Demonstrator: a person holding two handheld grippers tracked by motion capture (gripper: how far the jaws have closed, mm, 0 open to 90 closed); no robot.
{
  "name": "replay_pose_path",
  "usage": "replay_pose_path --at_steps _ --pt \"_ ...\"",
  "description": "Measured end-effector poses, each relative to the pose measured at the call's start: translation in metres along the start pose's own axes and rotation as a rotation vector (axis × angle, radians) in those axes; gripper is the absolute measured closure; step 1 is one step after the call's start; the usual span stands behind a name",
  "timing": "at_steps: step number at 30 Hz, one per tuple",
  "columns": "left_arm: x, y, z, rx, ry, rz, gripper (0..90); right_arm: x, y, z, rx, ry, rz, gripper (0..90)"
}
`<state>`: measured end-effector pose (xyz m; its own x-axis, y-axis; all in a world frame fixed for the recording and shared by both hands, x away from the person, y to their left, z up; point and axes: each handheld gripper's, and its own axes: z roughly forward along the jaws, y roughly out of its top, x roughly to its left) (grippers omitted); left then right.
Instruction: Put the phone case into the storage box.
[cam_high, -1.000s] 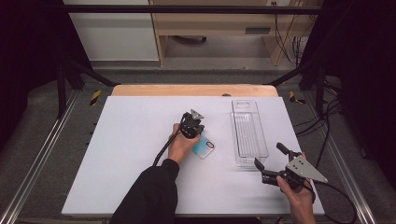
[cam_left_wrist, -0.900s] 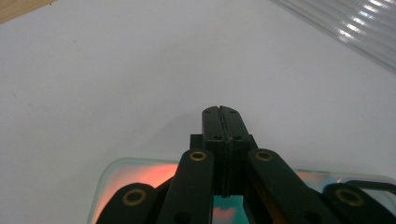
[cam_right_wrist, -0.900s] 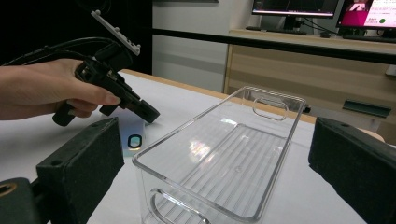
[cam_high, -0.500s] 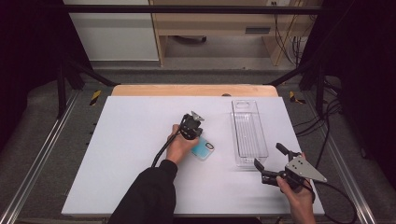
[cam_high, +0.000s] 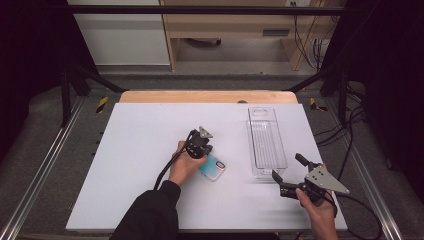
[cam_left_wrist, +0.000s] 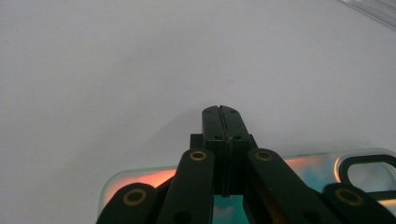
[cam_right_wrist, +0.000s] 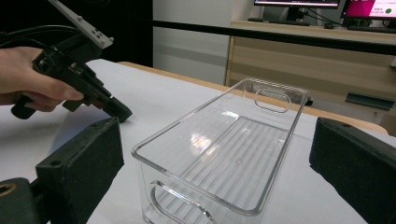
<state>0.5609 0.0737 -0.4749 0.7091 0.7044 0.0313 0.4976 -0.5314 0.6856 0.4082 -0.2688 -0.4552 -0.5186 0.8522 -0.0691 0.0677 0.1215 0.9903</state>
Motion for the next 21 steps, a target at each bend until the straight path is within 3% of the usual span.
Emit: replay_pose_path --at_steps 14,21 --pt "-0.008 -0.025 -0.019 -0.029 -0.021 -0.028 90.0 0.000 0.000 0.000 0.003 -0.004 0.007 3.1" --pt "-0.012 -0.031 -0.025 -0.026 -0.021 -0.018 90.0 0.000 0.000 -0.001 0.001 -0.003 0.006 3.1"
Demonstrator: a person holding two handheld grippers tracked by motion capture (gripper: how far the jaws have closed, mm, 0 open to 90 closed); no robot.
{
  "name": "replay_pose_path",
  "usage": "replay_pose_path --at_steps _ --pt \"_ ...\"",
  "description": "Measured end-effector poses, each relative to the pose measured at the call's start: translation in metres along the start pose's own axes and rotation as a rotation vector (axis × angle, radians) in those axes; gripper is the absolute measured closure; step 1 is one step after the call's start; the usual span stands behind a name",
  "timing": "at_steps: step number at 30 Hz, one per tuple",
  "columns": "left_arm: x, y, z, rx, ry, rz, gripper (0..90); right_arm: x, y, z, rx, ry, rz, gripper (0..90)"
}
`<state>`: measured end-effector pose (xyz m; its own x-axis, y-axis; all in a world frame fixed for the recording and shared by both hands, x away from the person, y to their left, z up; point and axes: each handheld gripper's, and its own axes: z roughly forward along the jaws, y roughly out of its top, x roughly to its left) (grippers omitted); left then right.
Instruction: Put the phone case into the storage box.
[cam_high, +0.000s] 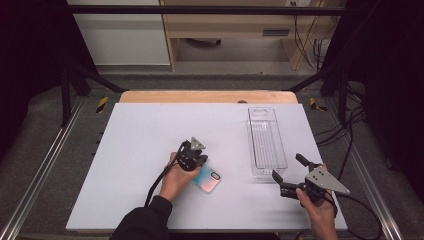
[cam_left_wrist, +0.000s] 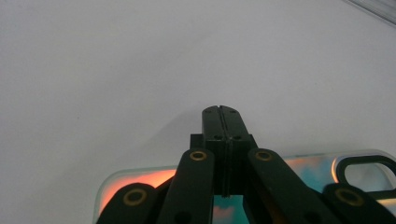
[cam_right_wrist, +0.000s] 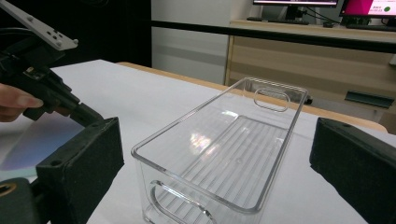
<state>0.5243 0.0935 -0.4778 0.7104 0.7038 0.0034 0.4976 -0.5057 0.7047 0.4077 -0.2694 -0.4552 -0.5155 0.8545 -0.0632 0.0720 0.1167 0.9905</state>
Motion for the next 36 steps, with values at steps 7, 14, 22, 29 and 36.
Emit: replay_pose_path --at_steps 7,14,22,29,36 --pt "-0.005 -0.011 -0.010 -0.002 -0.011 -0.004 90.0 0.000 0.000 0.001 0.003 0.000 0.004 3.2" --pt "-0.013 -0.022 -0.021 -0.005 -0.015 -0.005 90.0 0.001 0.000 0.000 0.003 0.002 0.002 3.2" --pt "-0.015 -0.027 -0.026 -0.062 -0.015 -0.023 90.0 0.002 0.001 0.000 -0.018 -0.005 0.024 3.0" --pt "-0.013 -0.024 -0.045 -0.251 0.012 -0.022 90.0 0.005 0.008 -0.004 -0.024 -0.013 0.040 3.1" --pt "-0.001 -0.032 -0.077 -0.439 0.070 -0.020 90.0 0.021 0.033 0.002 0.027 0.017 0.041 2.6"
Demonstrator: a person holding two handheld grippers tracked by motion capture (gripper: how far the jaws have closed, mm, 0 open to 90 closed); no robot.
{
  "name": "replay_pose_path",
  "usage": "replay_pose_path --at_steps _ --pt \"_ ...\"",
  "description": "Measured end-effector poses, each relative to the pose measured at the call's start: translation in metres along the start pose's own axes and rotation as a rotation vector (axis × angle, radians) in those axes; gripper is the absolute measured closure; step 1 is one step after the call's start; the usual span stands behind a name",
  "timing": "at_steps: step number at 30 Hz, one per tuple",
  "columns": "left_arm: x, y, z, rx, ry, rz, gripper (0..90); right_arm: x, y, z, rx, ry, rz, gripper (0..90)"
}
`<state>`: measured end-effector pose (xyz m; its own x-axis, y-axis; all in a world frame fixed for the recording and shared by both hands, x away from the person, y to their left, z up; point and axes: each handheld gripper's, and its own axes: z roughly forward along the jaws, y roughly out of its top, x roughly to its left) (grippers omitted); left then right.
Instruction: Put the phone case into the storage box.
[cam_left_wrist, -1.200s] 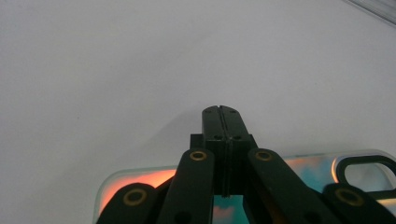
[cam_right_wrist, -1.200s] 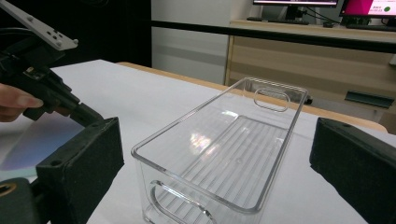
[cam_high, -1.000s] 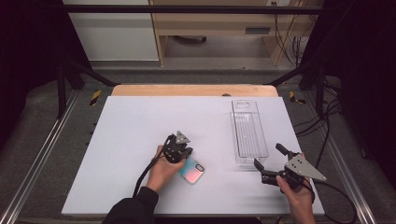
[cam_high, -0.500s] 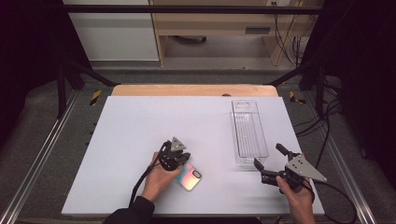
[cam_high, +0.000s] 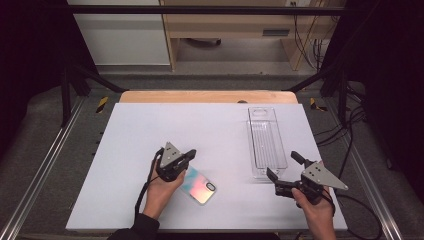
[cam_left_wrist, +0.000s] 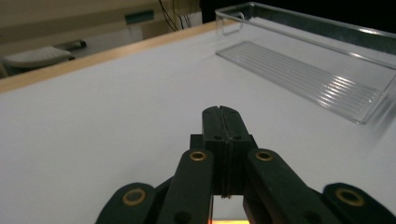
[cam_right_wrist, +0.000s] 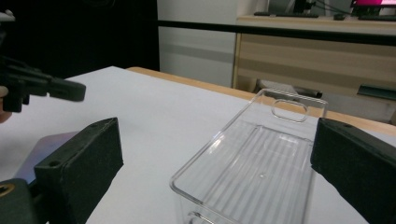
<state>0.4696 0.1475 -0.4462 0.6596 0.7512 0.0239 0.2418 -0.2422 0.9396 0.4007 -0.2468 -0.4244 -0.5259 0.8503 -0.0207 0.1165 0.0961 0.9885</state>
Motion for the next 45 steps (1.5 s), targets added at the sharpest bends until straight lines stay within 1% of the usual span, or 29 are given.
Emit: replay_pose_path --at_steps 2,3,4,7,8,9,10,11,12,13,15,17,19,20,23,24,25,27,28,29,31,32,35,37,39,40,42,43,45 --pt "0.004 0.000 -0.009 -0.031 0.023 -0.005 88.9 0.005 0.005 0.005 0.027 0.012 0.003 2.6" --pt "0.006 0.000 -0.014 -0.045 0.044 0.001 84.8 0.007 0.008 0.007 0.034 0.017 0.000 2.7" --pt "0.007 0.000 -0.018 -0.061 0.057 0.007 80.8 0.010 0.011 0.010 0.044 0.014 -0.009 2.7" --pt "0.010 0.000 -0.029 -0.103 0.103 0.018 64.5 0.018 0.019 0.017 0.067 0.018 -0.021 2.7" --pt "0.012 0.000 -0.033 -0.114 0.117 0.022 55.1 0.022 0.023 0.020 0.073 0.025 -0.025 2.7" --pt "0.014 0.000 -0.037 -0.122 0.133 0.020 55.1 0.022 0.023 0.020 0.073 0.025 -0.025 2.7" --pt "0.016 -0.001 -0.042 -0.130 0.154 0.021 49.0 0.025 0.026 0.022 0.080 0.031 -0.029 2.8" --pt "0.018 -0.002 -0.046 -0.138 0.166 0.016 37.9 0.032 0.031 0.026 0.091 0.047 -0.040 3.2" --pt "0.019 -0.003 -0.050 -0.142 0.172 0.013 34.1 0.034 0.033 0.028 0.096 0.053 -0.047 3.4" --pt "0.021 -0.004 -0.054 -0.144 0.180 0.009 34.1 0.034 0.033 0.028 0.096 0.053 -0.047 3.4" --pt "0.026 -0.008 -0.065 -0.148 0.195 0.003 26.7 0.041 0.037 0.032 0.114 0.063 -0.066 3.5" --pt "0.030 -0.011 -0.075 -0.145 0.210 0.000 21.6 0.048 0.041 0.036 0.133 0.079 -0.071 3.7" --pt "0.033 -0.015 -0.084 -0.151 0.217 -0.024 16.3 0.054 0.043 0.040 0.142 0.095 -0.082 3.9" --pt "0.035 -0.018 -0.090 -0.152 0.224 -0.034 14.7 0.058 0.044 0.041 0.151 0.102 -0.087 4.0" --pt "0.041 -0.028 -0.101 -0.167 0.247 -0.040 10.0 0.069 0.046 0.049 0.185 0.127 -0.105 4.5" --pt "0.043 -0.030 -0.104 -0.174 0.250 -0.051 8.6 0.072 0.046 0.051 0.196 0.135 -0.107 4.5" --pt "0.046 -0.034 -0.107 -0.188 0.255 -0.076 7.7 0.074 0.047 0.053 0.202 0.143 -0.109 4.5" --pt "0.050 -0.040 -0.111 -0.196 0.262 -0.090 5.9 0.081 0.047 0.058 0.222 0.161 -0.111 4.6" --pt "0.052 -0.041 -0.112 -0.196 0.264 -0.089 4.8 0.087 0.046 0.063 0.245 0.183 -0.109 4.6" --pt "0.055 -0.044 -0.114 -0.199 0.273 -0.097 4.8 0.087 0.046 0.063 0.245 0.183 -0.109 4.6" --pt "0.060 -0.047 -0.115 -0.206 0.279 -0.115 4.8 0.094 0.045 0.068 0.265 0.200 -0.117 4.7" --pt "0.061 -0.048 -0.116 -0.207 0.283 -0.115 4.7 0.097 0.044 0.071 0.282 0.211 -0.123 4.7" --pt "0.064 -0.050 -0.118 -0.214 0.283 -0.112 4.6 0.104 0.041 0.078 0.321 0.239 -0.113 4.6" --pt "0.065 -0.051 -0.118 -0.214 0.282 -0.110 4.2 0.110 0.037 0.085 0.361 0.266 -0.121 4.6" --pt "0.065 -0.050 -0.118 -0.215 0.279 -0.110 4.2 0.113 0.035 0.087 0.372 0.274 -0.118 4.7" --pt "0.064 -0.051 -0.118 -0.215 0.277 -0.104 4.1 0.115 0.033 0.089 0.384 0.282 -0.119 4.8" --pt "0.064 -0.051 -0.117 -0.214 0.271 -0.098 3.8 0.121 0.029 0.094 0.410 0.297 -0.116 4.8" --pt "0.065 -0.051 -0.117 -0.214 0.268 -0.096 3.5 0.127 0.025 0.099 0.434 0.315 -0.111 5.0" --pt "0.065 -0.051 -0.116 -0.210 0.266 -0.099 3.5 0.129 0.023 0.101 0.444 0.318 -0.110 4.9"
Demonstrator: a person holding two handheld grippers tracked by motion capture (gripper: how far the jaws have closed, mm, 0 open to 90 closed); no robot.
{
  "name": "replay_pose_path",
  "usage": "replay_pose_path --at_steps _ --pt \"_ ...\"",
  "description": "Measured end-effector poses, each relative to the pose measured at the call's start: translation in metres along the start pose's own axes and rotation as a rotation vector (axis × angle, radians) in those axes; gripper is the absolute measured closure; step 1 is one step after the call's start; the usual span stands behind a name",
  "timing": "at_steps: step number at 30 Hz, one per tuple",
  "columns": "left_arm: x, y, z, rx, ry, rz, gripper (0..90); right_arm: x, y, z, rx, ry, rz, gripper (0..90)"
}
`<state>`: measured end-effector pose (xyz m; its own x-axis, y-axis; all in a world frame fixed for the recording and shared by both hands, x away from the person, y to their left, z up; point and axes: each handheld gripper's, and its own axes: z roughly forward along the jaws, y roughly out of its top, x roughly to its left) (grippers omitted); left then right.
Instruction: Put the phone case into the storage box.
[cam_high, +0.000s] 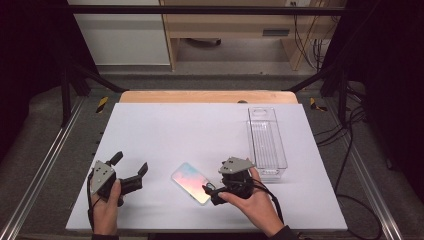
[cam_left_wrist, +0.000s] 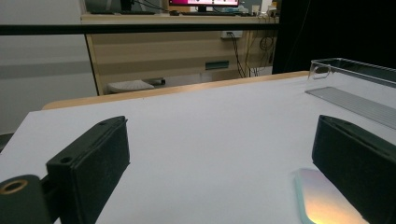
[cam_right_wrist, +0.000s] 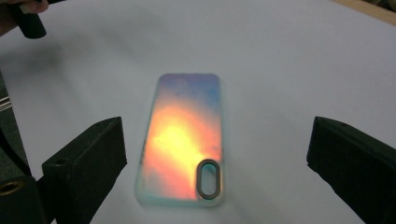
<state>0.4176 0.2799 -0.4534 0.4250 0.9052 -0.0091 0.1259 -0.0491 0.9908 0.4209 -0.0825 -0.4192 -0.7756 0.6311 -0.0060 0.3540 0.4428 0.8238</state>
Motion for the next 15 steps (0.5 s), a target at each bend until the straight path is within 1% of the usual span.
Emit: replay_pose_path --at_steps 1,2,3,4,7,9,10,12,13,14,15 --pt "0.000 0.000 0.001 -0.001 -0.002 0.002 3.5 0.003 -0.001 0.005 0.013 0.009 -0.002 5.1" --pt "0.000 0.000 0.001 0.002 -0.004 0.008 3.4 0.007 -0.005 0.013 0.044 0.015 -0.001 5.3" --pt "0.000 0.000 0.002 0.003 -0.006 0.011 3.4 0.007 -0.005 0.013 0.044 0.015 -0.001 5.3" --pt "-0.001 -0.001 0.002 0.005 -0.007 0.014 3.4 0.011 -0.009 0.019 0.076 0.028 0.002 5.6" --pt "-0.002 -0.001 0.004 0.014 -0.013 0.023 3.4 0.013 -0.012 0.023 0.092 0.030 -0.002 5.7" --pt "-0.002 -0.001 0.004 0.011 -0.017 0.024 3.3 0.015 -0.014 0.029 0.116 0.039 0.008 5.7" --pt "-0.003 -0.001 0.004 0.013 -0.018 0.026 3.3 0.015 -0.014 0.029 0.116 0.039 0.008 5.7" --pt "-0.003 -0.001 0.004 0.016 -0.018 0.028 3.3 0.015 -0.016 0.034 0.143 0.042 0.013 5.8" --pt "-0.003 -0.001 0.004 0.016 -0.019 0.030 3.2 0.015 -0.017 0.036 0.148 0.045 0.017 5.8" --pt "-0.003 -0.001 0.004 0.014 -0.020 0.029 3.2 0.017 -0.019 0.042 0.161 0.052 0.020 5.8" --pt "-0.004 -0.001 0.004 0.014 -0.022 0.030 3.2 0.017 -0.019 0.042 0.161 0.052 0.020 5.8"
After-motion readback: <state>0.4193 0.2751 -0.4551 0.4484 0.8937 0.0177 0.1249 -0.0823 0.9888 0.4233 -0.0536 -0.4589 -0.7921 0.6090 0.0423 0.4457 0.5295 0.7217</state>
